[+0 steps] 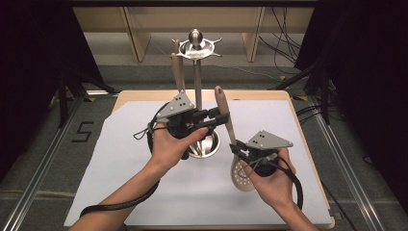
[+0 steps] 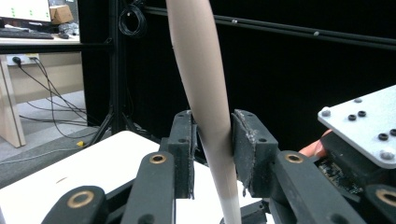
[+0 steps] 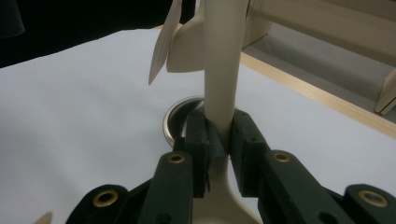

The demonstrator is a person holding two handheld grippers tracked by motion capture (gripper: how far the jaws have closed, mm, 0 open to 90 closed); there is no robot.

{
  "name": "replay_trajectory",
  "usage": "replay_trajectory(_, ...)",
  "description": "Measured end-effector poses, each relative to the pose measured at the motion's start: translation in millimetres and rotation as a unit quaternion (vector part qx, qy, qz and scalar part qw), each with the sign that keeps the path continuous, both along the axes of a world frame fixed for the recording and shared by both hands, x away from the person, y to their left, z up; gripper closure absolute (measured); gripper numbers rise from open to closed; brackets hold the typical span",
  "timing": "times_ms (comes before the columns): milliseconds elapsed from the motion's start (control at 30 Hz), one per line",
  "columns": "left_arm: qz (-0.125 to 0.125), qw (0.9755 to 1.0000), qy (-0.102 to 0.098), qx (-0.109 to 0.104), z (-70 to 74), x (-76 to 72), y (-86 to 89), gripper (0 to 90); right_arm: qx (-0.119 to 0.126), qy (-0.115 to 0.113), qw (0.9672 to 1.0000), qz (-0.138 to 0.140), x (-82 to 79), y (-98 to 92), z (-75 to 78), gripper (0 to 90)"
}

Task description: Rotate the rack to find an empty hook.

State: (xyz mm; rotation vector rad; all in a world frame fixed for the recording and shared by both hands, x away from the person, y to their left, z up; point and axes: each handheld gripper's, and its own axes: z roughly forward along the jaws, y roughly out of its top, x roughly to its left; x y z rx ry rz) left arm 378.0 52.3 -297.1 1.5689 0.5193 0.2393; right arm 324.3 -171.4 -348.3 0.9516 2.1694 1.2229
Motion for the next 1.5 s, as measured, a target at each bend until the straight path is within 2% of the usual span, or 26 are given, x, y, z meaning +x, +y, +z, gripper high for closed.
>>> replay_trajectory(100, -0.003, 1.0, 0.001, -0.003, 0.2, -0.3, 0.0, 70.0, 0.0, 0.0, 1.0, 0.0, 0.2, 0.5, 0.0, 79.1)
replay_trajectory(267, -0.023, 0.9994, 0.014, -0.02, 0.9, -1.7, -0.4, 73.2, 0.001, -0.005, 1.0, 0.002, 0.5, 1.9, -0.3, 79.0)
replay_trajectory(333, -0.027, 0.9995, 0.009, -0.017, 2.5, -3.6, -0.8, 73.6, -0.001, -0.004, 1.0, 0.005, 0.5, 2.2, 0.1, 78.9)
replay_trajectory(400, -0.031, 0.9994, 0.005, -0.015, 4.2, -4.6, -0.5, 74.0, -0.002, -0.008, 0.9999, 0.007, 0.6, 2.7, 0.4, 78.7)
replay_trajectory(467, -0.034, 0.9993, 0.004, -0.016, 5.7, -5.1, 0.0, 74.1, -0.002, -0.027, 0.9996, 0.013, 2.5, 2.7, 1.0, 77.7)
replay_trajectory(500, -0.033, 0.9993, 0.005, -0.015, 6.1, -5.4, 0.1, 74.2, -0.004, -0.028, 0.9993, 0.024, 3.4, 1.4, 2.2, 74.9)
replay_trajectory(567, -0.034, 0.9993, 0.001, -0.013, 6.7, -5.3, 0.8, 74.3, 0.016, -0.027, 0.9991, 0.027, 2.9, 2.4, 2.4, 68.7)
replay_trajectory(633, -0.035, 0.9994, -0.001, -0.01, 7.3, -5.2, 1.5, 74.4, 0.025, -0.026, 0.9985, 0.042, 3.8, -0.3, 5.2, 66.7)
replay_trajectory(667, -0.035, 0.9993, -0.002, -0.009, 7.4, -5.1, 1.8, 74.4, 0.033, -0.035, 0.998, 0.042, 4.0, -0.2, 5.4, 65.8)
replay_trajectory(700, -0.035, 0.9993, -0.001, -0.009, 7.4, -5.0, 2.2, 74.4, 0.034, -0.029, 0.9977, 0.051, 3.5, -1.7, 7.5, 64.7)
replay_trajectory(733, -0.037, 0.9993, -0.001, -0.008, 7.4, -4.8, 2.5, 74.4, 0.037, -0.037, 0.997, 0.057, 4.1, -2.1, 8.4, 63.6)
replay_trajectory(800, -0.04, 0.9992, 0.001, -0.007, 7.1, -4.8, 2.9, 74.4, 0.047, -0.048, 0.9957, 0.064, 5.5, -4.5, 11.4, 62.3)
replay_trajectory(900, -0.044, 0.999, 0.003, -0.008, 6.2, -4.4, 3.2, 74.4, 0.074, -0.05, 0.9928, 0.08, 7.4, -7.6, 16.7, 62.4)
replay_trajectory(933, -0.046, 0.9989, 0.004, -0.009, 5.9, -4.2, 3.3, 74.4, 0.074, -0.055, 0.9923, 0.082, 8.0, -8.6, 18.6, 62.5)
replay_trajectory(967, -0.047, 0.9988, 0.006, -0.01, 5.6, -4.0, 3.4, 74.4, 0.083, -0.046, 0.9917, 0.087, 6.8, -8.5, 20.0, 62.9)
replay_trajectory(1000, -0.047, 0.9988, 0.008, -0.011, 5.4, -4.0, 3.3, 74.4, 0.08, -0.057, 0.9915, 0.085, 7.5, -8.6, 21.1, 63.3)
replay_trajectory(1067, -0.049, 0.9987, 0.007, -0.009, 5.0, -4.0, 3.2, 74.4, 0.075, -0.058, 0.9911, 0.094, 7.6, -9.3, 23.7, 64.3)
replay_trajectory(1100, -0.05, 0.9987, 0.007, -0.009, 4.8, -4.2, 3.0, 74.4, 0.074, -0.068, 0.9903, 0.096, 9.1, -9.2, 24.3, 64.6)
replay_trajectory(1133, -0.051, 0.9987, 0.007, -0.008, 4.7, -4.3, 2.8, 74.4, 0.084, -0.05, 0.99, 0.102, 8.3, -9.0, 25.1, 65.0)
replay_trajectory(1200, -0.053, 0.9985, 0.007, -0.008, 4.5, -4.3, 2.8, 74.4, 0.087, -0.049, 0.99, 0.099, 8.6, -9.3, 26.7, 65.6)
replay_trajectory(1300, -0.056, 0.9984, 0.007, -0.008, 4.3, -4.0, 2.9, 74.4, 0.092, -0.056, 0.9882, 0.109, 10.6, -8.2, 27.2, 66.0)
replay_trajectory(1367, -0.057, 0.9983, 0.006, -0.008, 4.2, -4.1, 2.9, 74.4, 0.087, -0.057, 0.9888, 0.108, 10.6, -8.5, 27.9, 66.4)
replay_trajectory(1400, -0.057, 0.9983, 0.006, -0.008, 4.1, -4.2, 2.9, 74.4, 0.082, -0.067, 0.9887, 0.107, 11.8, -9.0, 28.2, 66.5)
replay_trajectory(1500, -0.059, 0.9982, 0.006, -0.008, 3.5, -4.2, 2.8, 74.4, 0.077, -0.062, 0.9894, 0.106, 11.8, -8.9, 29.1, 68.0)
